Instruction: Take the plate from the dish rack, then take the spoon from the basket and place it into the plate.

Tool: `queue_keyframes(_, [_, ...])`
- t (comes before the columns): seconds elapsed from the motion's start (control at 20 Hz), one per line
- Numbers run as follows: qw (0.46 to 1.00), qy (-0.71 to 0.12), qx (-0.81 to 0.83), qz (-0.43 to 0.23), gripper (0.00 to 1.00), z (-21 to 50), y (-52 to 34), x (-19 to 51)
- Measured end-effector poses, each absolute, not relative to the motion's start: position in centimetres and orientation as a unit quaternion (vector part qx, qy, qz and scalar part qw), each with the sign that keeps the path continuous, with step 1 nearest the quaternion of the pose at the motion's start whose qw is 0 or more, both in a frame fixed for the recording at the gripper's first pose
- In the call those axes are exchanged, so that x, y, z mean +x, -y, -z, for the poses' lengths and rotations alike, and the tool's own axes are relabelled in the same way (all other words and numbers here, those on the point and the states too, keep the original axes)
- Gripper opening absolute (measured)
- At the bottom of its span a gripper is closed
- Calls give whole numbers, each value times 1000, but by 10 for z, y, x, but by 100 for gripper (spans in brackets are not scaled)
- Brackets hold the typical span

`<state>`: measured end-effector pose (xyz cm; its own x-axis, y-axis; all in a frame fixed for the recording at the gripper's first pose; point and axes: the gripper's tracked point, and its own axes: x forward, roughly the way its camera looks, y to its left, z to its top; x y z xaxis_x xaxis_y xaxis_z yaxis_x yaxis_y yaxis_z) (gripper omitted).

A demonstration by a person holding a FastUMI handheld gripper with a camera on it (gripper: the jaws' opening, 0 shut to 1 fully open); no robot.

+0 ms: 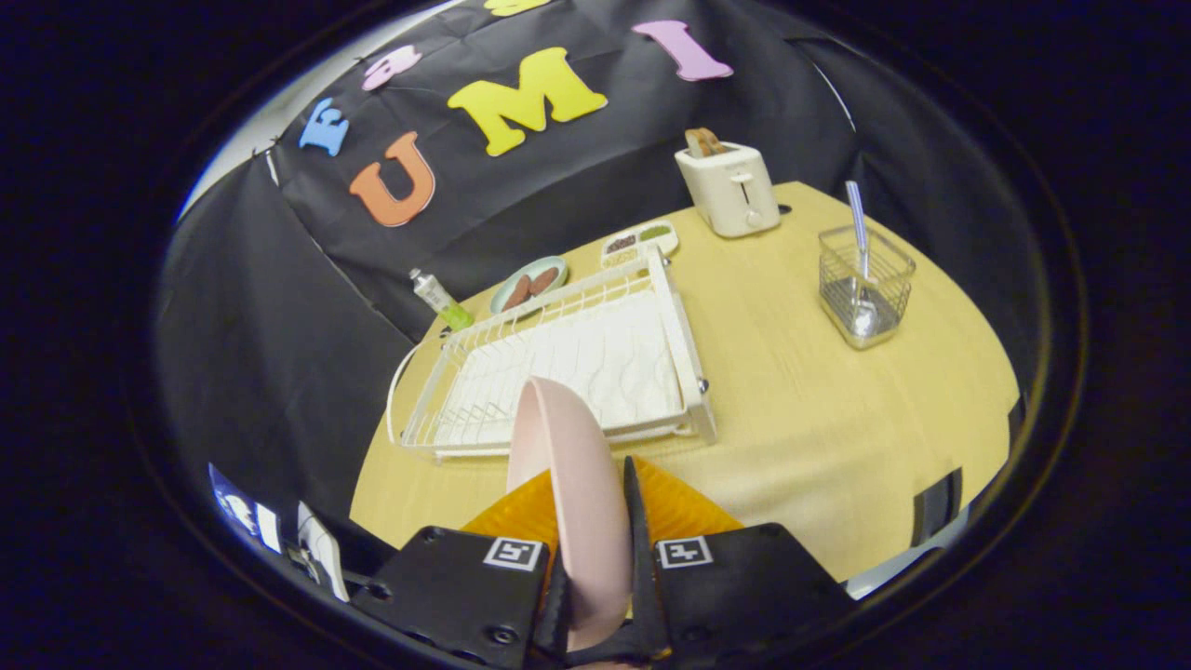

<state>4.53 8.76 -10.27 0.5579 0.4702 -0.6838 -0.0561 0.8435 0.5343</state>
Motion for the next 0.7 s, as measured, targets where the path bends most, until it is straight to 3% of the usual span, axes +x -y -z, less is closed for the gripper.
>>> queue_keyframes(0.55, [801,-462,351,-152,35,160,-81,31])
queue_keyframes(0.7, [805,-460,344,-149,42,167,-78,39])
